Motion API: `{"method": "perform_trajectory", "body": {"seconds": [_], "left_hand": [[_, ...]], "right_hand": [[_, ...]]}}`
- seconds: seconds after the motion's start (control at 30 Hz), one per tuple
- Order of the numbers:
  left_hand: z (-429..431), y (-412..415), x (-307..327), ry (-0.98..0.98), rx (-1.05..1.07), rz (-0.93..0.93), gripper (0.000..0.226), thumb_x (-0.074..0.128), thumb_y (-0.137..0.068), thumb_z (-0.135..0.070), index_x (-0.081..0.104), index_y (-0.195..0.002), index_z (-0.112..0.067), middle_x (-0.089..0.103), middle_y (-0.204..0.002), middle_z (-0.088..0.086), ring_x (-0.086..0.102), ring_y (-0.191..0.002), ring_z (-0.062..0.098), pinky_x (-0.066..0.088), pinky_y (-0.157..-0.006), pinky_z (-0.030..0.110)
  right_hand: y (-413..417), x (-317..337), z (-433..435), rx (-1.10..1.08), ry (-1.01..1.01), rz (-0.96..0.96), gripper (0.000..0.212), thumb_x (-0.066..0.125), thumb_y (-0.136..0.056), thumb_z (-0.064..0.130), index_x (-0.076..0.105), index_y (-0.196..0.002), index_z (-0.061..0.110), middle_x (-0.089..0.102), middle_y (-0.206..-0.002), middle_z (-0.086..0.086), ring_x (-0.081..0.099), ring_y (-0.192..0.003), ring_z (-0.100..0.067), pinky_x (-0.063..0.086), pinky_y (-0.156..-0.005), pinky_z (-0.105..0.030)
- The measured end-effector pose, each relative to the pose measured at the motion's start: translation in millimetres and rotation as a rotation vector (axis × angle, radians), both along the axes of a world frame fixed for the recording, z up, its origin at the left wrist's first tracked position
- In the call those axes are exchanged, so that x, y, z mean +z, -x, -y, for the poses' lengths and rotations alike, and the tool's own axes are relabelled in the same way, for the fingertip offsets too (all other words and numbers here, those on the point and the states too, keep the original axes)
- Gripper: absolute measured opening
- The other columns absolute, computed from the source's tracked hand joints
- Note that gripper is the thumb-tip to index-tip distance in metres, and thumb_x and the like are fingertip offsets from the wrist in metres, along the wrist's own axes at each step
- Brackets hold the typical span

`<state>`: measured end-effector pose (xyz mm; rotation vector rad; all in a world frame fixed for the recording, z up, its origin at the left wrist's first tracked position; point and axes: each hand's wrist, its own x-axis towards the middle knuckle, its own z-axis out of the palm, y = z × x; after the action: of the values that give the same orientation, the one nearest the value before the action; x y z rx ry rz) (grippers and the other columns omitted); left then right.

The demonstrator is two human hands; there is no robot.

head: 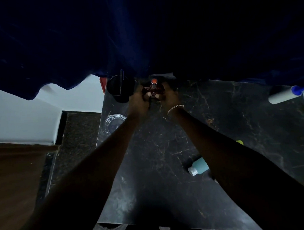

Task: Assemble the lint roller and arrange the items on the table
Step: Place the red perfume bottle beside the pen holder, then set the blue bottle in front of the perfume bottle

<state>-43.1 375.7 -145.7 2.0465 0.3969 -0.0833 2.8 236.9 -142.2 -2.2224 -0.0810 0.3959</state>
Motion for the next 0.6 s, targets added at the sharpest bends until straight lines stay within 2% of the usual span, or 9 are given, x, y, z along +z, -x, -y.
{"method": "perform_trajectory", "body": {"seconds": [0.07, 0.1, 0.17, 0.2, 0.3, 0.4, 0.5, 0.53, 0.6], "left_hand": [[-0.7, -0.8, 0.0, -0.002, 0.0, -0.006, 0.034, 0.057, -0.102, -0.019, 0.053, -0.136, -0.016, 0.069, -0.12, 0.003, 0.06, -0.103, 0.008, 0.038, -0.071, 0.006], [-0.8, -1.0, 0.3, 0.0, -0.001, -0.01, 0.034, 0.056, -0.103, -0.02, 0.053, -0.137, -0.015, 0.069, -0.121, 0.005, 0.06, -0.103, 0.008, 0.04, -0.071, 0.007], [-1.2, -0.9, 0.9, 0.004, -0.003, -0.017, 0.036, 0.055, -0.104, -0.022, 0.052, -0.139, -0.013, 0.069, -0.121, 0.007, 0.061, -0.104, 0.011, 0.043, -0.073, 0.011], [-1.1, -0.4, 1.2, 0.0, -0.003, -0.022, 0.037, 0.055, -0.104, -0.023, 0.052, -0.14, -0.012, 0.07, -0.122, 0.008, 0.062, -0.105, 0.012, 0.044, -0.075, 0.015], [0.1, 3.9, 4.6, -0.014, 0.029, -0.029, 0.039, 0.058, -0.103, -0.027, 0.055, -0.139, -0.013, 0.071, -0.123, 0.007, 0.06, -0.106, 0.01, 0.047, -0.086, 0.027], [2.1, 14.1, 9.4, -0.004, 0.05, -0.037, 0.046, 0.06, -0.102, -0.031, 0.051, -0.144, -0.015, 0.071, -0.121, 0.0, 0.061, -0.104, 0.011, 0.043, -0.084, 0.021], [5.2, 28.2, 12.2, -0.027, 0.071, -0.058, 0.046, 0.062, -0.1, -0.036, 0.054, -0.139, -0.013, 0.072, -0.12, 0.008, 0.067, -0.11, 0.026, 0.044, -0.087, 0.028], [7.6, 35.5, 15.1, -0.029, 0.074, -0.042, 0.044, 0.063, -0.099, -0.036, 0.056, -0.136, -0.012, 0.072, -0.119, 0.009, 0.067, -0.11, 0.028, 0.045, -0.088, 0.028], [13.0, 51.6, 21.8, -0.039, 0.062, 0.037, 0.042, 0.065, -0.098, -0.031, 0.057, -0.135, -0.011, 0.071, -0.121, 0.01, 0.067, -0.111, 0.029, 0.045, -0.091, 0.025]], "right_hand": [[0.1, 1.8, -0.5, -0.04, -0.009, -0.05, 0.048, 0.054, -0.097, 0.0, 0.048, -0.144, 0.008, 0.063, -0.128, -0.02, 0.066, -0.085, -0.021, 0.041, -0.062, 0.008], [-0.2, 1.7, -1.2, -0.043, -0.016, -0.044, 0.051, 0.056, -0.096, 0.0, 0.047, -0.145, 0.011, 0.064, -0.128, -0.019, 0.068, -0.093, -0.023, 0.05, -0.074, -0.001], [1.2, 0.1, -0.5, -0.021, -0.012, -0.043, 0.055, 0.06, -0.093, 0.002, 0.047, -0.144, 0.016, 0.067, -0.123, -0.013, 0.069, -0.103, -0.023, 0.059, -0.092, -0.032], [3.1, 0.2, 0.3, -0.016, -0.018, -0.05, 0.054, 0.061, -0.093, 0.005, 0.047, -0.144, 0.017, 0.068, -0.121, -0.011, 0.069, -0.104, -0.022, 0.058, -0.093, -0.04], [7.7, 3.9, 1.4, -0.014, -0.065, -0.067, 0.06, 0.064, -0.093, 0.007, 0.042, -0.147, 0.018, 0.068, -0.122, -0.01, 0.068, -0.109, -0.025, 0.056, -0.095, -0.038], [9.1, 4.8, 6.0, 0.019, -0.021, -0.091, 0.073, 0.065, -0.092, 0.008, 0.028, -0.155, 0.017, 0.058, -0.139, -0.014, 0.06, -0.124, -0.029, 0.051, -0.104, -0.038], [23.0, 5.6, 21.5, 0.044, 0.017, -0.033, 0.083, 0.067, -0.09, 0.006, 0.021, -0.158, 0.021, 0.053, -0.145, -0.012, 0.063, -0.109, 0.004, 0.045, -0.083, 0.005], [30.6, 6.9, 26.9, 0.047, 0.03, -0.014, 0.085, 0.068, -0.09, 0.008, 0.019, -0.158, 0.021, 0.053, -0.145, -0.013, 0.063, -0.106, 0.007, 0.039, -0.077, 0.01], [47.6, 13.4, 37.9, 0.063, 0.093, 0.002, 0.089, 0.071, -0.09, 0.02, 0.015, -0.159, 0.024, 0.046, -0.151, -0.014, 0.06, -0.125, -0.017, 0.038, -0.098, -0.008]]}}
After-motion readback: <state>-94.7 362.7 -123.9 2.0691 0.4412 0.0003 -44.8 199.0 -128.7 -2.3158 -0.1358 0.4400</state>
